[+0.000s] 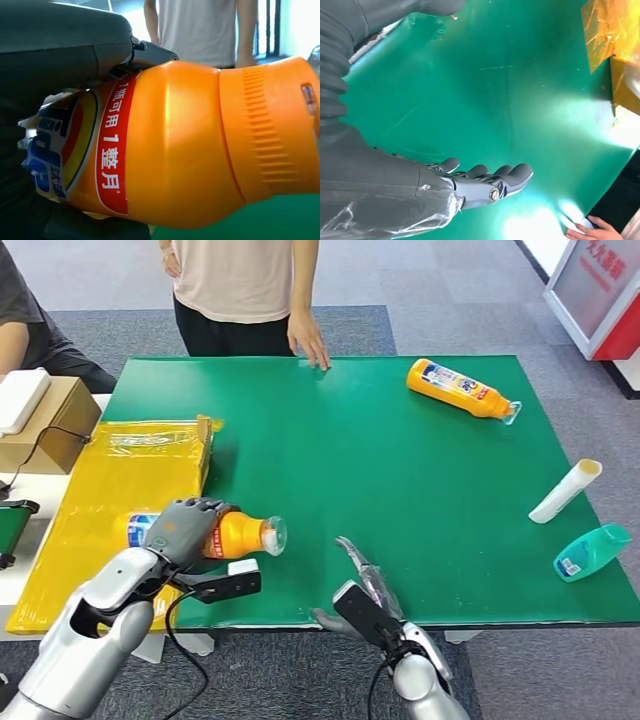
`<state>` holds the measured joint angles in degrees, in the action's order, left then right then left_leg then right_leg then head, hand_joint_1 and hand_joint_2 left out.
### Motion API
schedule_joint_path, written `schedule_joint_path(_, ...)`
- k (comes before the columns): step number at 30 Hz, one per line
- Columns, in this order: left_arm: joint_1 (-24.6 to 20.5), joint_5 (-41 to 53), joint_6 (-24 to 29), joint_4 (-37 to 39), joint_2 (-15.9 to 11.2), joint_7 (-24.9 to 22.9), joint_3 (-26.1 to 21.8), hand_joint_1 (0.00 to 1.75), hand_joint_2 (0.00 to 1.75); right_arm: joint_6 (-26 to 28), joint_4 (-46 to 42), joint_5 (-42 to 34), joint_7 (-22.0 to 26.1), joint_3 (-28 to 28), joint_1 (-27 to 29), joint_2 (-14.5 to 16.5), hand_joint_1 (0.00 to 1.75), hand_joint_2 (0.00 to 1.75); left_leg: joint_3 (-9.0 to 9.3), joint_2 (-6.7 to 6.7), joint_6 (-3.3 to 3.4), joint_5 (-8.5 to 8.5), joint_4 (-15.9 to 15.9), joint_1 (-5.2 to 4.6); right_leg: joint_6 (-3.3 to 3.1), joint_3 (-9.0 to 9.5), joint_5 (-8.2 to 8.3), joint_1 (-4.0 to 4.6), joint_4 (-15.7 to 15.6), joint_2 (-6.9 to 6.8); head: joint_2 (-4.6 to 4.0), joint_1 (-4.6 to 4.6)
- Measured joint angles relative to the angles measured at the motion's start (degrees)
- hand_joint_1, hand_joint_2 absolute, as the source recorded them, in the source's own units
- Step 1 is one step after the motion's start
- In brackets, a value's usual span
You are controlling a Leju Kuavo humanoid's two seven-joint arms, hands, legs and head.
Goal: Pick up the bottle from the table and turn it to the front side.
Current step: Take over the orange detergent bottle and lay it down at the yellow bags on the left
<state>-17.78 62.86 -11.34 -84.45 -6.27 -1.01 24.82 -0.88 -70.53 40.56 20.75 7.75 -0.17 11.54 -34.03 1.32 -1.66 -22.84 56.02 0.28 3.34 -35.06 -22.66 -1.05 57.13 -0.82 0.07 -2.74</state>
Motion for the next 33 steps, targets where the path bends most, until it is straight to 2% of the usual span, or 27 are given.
schedule_joint_path(4, 0.6, 1.8, 1.7, 5.0, -3.3, 2.3, -0.8, 1.75, 1.75, -0.3, 0.4, -0.1, 0.7, -0.3, 0.2, 0.0, 0.00, 1.75, -0.02, 0.00, 0.00, 0.00, 0.0, 0.00, 0.00, -0.02, -0.01, 0.00, 0.0, 0.00, 0.00, 0.00)
schedule_joint_path(10, 1.8, 4.2, 10.4, 14.4, -6.8, 9.2, -5.1, 1.75, 1.75, -1.0, 1.5, -1.8, 1.6, -0.1, 0.6, 0.0, 0.00, 1.75, -0.05, 0.00, 0.00, 0.00, 0.0, 0.00, -0.01, -0.06, -0.01, 0.01, 0.0, 0.00, 0.00, 0.01)
schedule_joint_path(14, 1.0, 4.1, 14.4, 20.1, -7.5, 12.7, -8.1, 1.75, 1.75, -1.4, 2.4, -3.3, 1.7, 1.2, 0.6, 0.0, 0.00, 1.75, -0.02, -0.01, -0.01, 0.00, 0.0, 0.01, -0.02, -0.01, -0.03, 0.01, 0.0, -0.01, 0.00, -0.01)
schedule_joint_path(22, -5.4, 6.0, 20.6, 32.8, -7.0, 15.8, -12.3, 1.75, 1.75, -1.5, 5.9, -5.8, 2.2, 5.1, 0.0, 0.0, 0.00, 1.75, 0.02, -0.01, -0.18, 0.16, 0.0, 0.07, -0.18, 0.00, 0.14, 0.09, 0.0, -0.01, 0.00, 0.00)
schedule_joint_path(24, -6.7, 6.4, 21.3, 35.0, -6.8, 16.1, -13.1, 1.41, 1.75, -1.4, 6.7, -6.1, 2.3, 5.9, 0.0, 0.0, 0.00, 1.75, 0.02, -0.01, -0.18, 0.20, 0.0, 0.09, -0.19, 0.00, 0.17, 0.12, 0.0, -0.01, 0.00, 0.00)
schedule_joint_path(26, -7.8, 6.6, 21.8, 36.9, -6.5, 16.7, -14.0, 0.57, 1.75, -1.4, 7.3, -6.5, 2.4, 6.6, -0.1, 0.0, 0.00, 1.75, 0.02, -0.01, -0.17, 0.23, 0.0, 0.09, -0.18, -0.01, 0.20, 0.13, 0.0, -0.01, 0.00, 0.00)
schedule_joint_path(28, -8.6, 6.4, 22.0, 38.4, -5.9, 17.2, -14.9, 0.03, 1.75, -1.4, 7.7, -6.7, 2.4, 7.2, -0.1, 0.0, 0.00, 1.75, 0.02, -0.01, -0.17, 0.25, 0.0, 0.09, -0.17, -0.01, 0.22, 0.13, 0.0, -0.01, 0.00, 0.01)
schedule_joint_path(31, -9.2, 5.9, 22.0, 39.6, -4.9, 17.6, -16.0, 0.00, 1.75, -1.3, 8.2, -6.9, 2.3, 7.9, 0.0, 0.0, 0.00, 1.75, 0.01, -0.02, -0.16, 0.27, 0.0, 0.09, -0.16, -0.01, 0.23, 0.13, 0.0, -0.01, 0.00, 0.01)
schedule_joint_path(33, -9.2, 5.6, 21.8, 39.8, -4.0, 17.6, -16.8, 0.00, 0.87, -1.3, 8.3, -7.0, 2.3, 8.2, 0.0, 0.0, 0.00, 1.75, 0.00, -0.02, -0.15, 0.27, 0.0, 0.09, -0.15, 0.00, 0.23, 0.12, 0.0, -0.02, 0.00, 0.01)
